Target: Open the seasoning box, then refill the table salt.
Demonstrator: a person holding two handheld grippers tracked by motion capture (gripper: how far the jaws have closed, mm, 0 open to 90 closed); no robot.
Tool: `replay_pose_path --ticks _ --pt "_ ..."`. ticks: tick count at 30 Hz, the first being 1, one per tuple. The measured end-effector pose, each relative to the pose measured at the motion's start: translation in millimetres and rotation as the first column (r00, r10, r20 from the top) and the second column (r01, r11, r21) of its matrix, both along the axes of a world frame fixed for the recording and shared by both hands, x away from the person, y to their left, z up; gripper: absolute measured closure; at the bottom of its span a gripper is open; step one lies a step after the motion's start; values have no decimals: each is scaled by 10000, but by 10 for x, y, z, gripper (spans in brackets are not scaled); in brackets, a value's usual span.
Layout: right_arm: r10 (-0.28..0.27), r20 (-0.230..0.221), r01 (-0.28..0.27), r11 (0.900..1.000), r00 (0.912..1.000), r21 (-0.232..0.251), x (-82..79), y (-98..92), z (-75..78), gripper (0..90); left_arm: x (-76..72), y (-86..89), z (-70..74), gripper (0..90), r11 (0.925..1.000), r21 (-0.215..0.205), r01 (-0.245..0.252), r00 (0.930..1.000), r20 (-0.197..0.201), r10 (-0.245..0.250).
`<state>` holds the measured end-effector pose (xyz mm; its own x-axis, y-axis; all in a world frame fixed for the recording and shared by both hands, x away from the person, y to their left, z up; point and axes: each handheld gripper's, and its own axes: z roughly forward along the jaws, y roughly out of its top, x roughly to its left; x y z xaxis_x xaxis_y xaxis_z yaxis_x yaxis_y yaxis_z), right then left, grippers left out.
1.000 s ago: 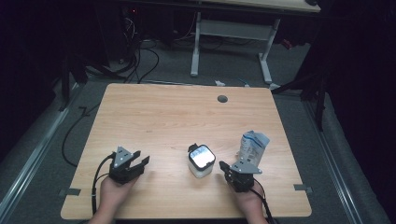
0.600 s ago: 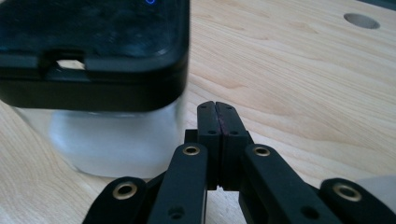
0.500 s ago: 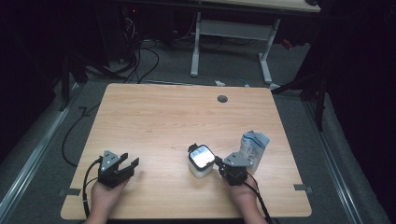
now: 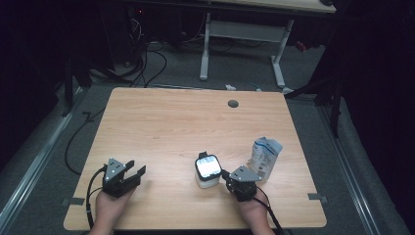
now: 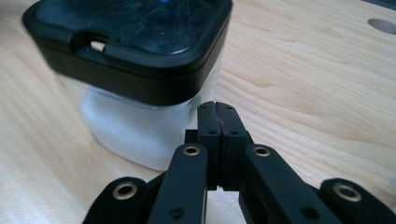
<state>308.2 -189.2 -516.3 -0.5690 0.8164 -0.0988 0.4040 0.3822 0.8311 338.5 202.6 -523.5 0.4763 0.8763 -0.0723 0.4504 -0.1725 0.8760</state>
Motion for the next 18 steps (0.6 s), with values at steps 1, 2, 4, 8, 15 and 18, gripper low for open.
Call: replay_pose_path --ticks 1,2,4,8,15,18 --pt "59 8 -59 10000 10000 47 -14 12 -8 894 2 -3 0 482 10000 8 31 10000 -23 -31" --pt "76 7 -76 9999 10000 68 -30 24 -16 894 5 -10 -2 482 10000 23 32 10000 -16 -32" --pt "145 5 -145 9999 9999 38 -60 45 -29 894 0 -24 -1 482 9999 101 44 10000 8 -44" --pt "258 49 -258 9997 9997 29 -86 63 -49 892 -15 -26 -7 480 10000 84 29 10000 21 -30" --pt "183 143 -183 9998 9997 14 -129 33 -33 882 -7 -50 -14 478 9997 220 117 9999 13 -117" --pt "-73 200 70 9998 9998 164 -139 -71 -5 868 -13 -53 -13 479 9997 201 130 9999 -18 -130"
